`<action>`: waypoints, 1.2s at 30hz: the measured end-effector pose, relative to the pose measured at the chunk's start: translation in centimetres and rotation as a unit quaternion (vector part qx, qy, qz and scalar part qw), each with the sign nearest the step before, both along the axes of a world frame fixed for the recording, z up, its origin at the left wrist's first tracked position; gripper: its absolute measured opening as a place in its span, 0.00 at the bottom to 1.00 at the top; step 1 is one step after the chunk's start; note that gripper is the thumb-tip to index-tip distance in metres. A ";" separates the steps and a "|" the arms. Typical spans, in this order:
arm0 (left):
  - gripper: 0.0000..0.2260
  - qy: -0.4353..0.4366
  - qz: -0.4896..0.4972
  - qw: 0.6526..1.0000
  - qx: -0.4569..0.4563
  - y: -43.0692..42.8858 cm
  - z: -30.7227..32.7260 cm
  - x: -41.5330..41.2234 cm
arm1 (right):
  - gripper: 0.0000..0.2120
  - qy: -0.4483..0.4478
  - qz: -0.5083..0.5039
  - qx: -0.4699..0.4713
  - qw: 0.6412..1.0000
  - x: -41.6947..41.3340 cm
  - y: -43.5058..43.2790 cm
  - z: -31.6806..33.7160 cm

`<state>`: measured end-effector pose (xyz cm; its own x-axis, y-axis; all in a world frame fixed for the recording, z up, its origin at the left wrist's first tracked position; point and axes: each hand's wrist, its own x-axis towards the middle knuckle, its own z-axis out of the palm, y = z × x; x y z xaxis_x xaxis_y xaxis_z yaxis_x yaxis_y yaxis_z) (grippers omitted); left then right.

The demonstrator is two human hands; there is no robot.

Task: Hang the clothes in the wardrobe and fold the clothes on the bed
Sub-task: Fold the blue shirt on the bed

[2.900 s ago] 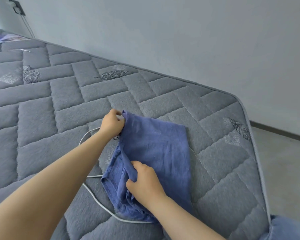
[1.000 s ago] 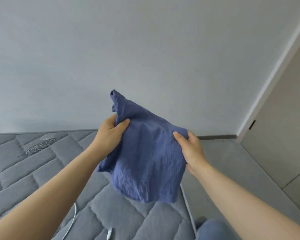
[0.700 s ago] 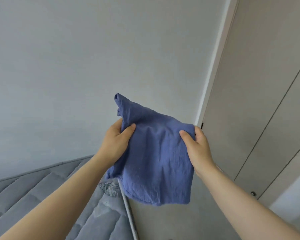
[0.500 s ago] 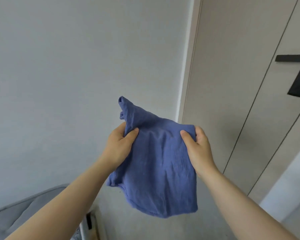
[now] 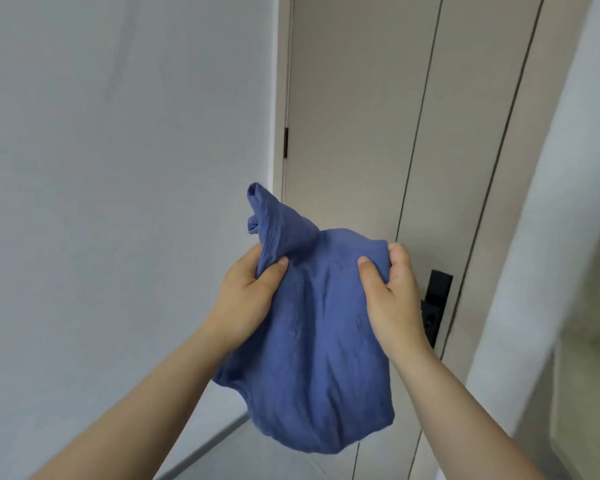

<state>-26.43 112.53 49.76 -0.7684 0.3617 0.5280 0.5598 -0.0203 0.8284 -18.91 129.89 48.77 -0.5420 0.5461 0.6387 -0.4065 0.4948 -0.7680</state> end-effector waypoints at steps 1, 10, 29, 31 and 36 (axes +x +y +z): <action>0.06 0.005 -0.022 1.000 0.013 1.0 2.8 0.6 | 0.04 0.013 -0.019 0.018 1.000 1.3 0.7 2.9; 0.11 0.048 -0.268 0.956 0.110 12.1 18.7 6.1 | 0.05 0.080 -0.225 0.117 0.964 12.1 6.0 18.7; 0.11 0.002 -0.801 0.584 0.133 14.0 23.1 26.4 | 0.04 0.070 -0.728 0.141 0.667 33.6 -12.7 20.1; 0.12 -0.009 -0.824 0.554 0.118 13.6 22.7 29.5 | 0.03 0.058 -0.770 0.131 0.622 36.2 -14.9 19.7; 0.12 -0.026 -0.873 0.482 0.068 12.0 22.2 37.6 | 0.04 0.034 -0.843 0.113 0.525 41.8 -19.1 19.0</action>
<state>11.21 124.56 71.99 0.6312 0.4450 0.6353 -0.4313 -0.4794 0.7643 22.88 110.74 67.75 0.6184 0.1201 0.7766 0.7322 0.2707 -0.6249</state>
